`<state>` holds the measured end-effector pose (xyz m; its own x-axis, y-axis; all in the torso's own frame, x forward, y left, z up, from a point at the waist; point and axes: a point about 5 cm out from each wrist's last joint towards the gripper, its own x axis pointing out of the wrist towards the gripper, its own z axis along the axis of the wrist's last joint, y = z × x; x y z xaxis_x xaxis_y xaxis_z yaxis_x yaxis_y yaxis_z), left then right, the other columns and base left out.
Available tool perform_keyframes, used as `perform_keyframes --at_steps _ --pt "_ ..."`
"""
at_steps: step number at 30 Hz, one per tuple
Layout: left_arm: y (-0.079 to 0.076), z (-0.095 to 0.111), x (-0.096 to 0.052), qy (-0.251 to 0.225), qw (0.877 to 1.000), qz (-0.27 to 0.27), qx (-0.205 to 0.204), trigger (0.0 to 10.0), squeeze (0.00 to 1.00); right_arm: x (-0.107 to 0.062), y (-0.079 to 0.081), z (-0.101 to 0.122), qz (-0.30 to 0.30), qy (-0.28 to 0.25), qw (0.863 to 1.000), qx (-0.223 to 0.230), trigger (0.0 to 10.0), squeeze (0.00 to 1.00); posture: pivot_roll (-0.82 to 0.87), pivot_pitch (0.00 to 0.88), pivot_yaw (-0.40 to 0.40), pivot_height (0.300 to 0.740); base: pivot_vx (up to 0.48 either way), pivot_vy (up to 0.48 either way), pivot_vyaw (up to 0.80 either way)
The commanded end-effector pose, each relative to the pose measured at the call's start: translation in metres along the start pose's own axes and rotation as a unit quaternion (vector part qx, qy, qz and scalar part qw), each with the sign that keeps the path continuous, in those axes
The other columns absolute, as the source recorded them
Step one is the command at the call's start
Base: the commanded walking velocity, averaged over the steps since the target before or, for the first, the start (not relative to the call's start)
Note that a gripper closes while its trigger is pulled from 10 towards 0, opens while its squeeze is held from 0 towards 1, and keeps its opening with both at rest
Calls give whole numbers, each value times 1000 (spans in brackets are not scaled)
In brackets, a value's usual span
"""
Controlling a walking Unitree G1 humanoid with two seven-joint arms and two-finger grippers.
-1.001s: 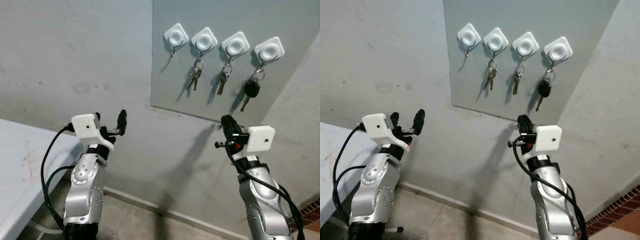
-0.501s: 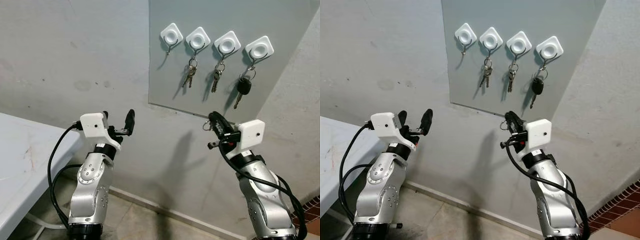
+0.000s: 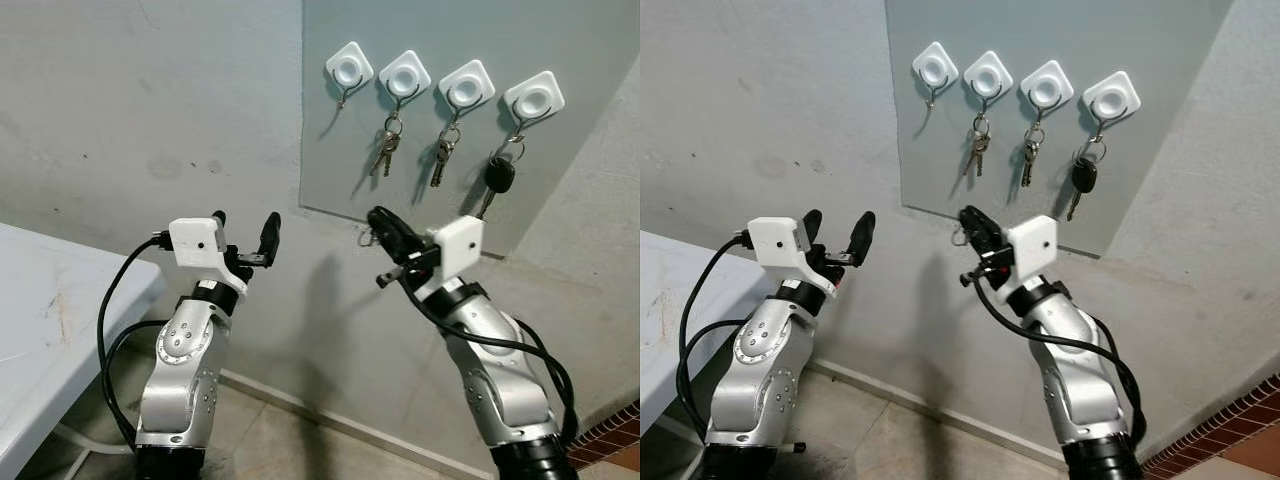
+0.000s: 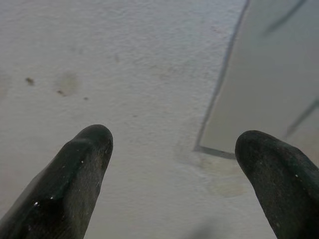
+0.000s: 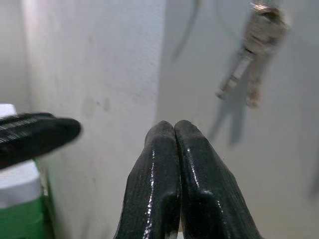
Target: Hang keys on a hook
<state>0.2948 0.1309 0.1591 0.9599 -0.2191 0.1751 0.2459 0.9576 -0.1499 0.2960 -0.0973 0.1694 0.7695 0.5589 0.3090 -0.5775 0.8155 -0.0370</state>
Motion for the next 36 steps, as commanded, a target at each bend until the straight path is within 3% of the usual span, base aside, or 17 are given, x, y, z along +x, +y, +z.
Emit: perform_keyframes --at_steps 1,14,36 --pt "-5 10 4 -15 1000 -17 13 10000 0 7 2 4 11 -10 1000 0 10000 0 8 0 -32 740 0 0 0" --pt "-13 20 9 -29 999 -41 17 10000 0 37 11 16 47 -46 998 17 10000 0 14 1 -33 740 0 0 0" --pt "-16 24 7 -29 998 -49 15 10000 0 76 -3 47 -10 -130 990 44 10000 0 17 15 -27 740 0 0 0"
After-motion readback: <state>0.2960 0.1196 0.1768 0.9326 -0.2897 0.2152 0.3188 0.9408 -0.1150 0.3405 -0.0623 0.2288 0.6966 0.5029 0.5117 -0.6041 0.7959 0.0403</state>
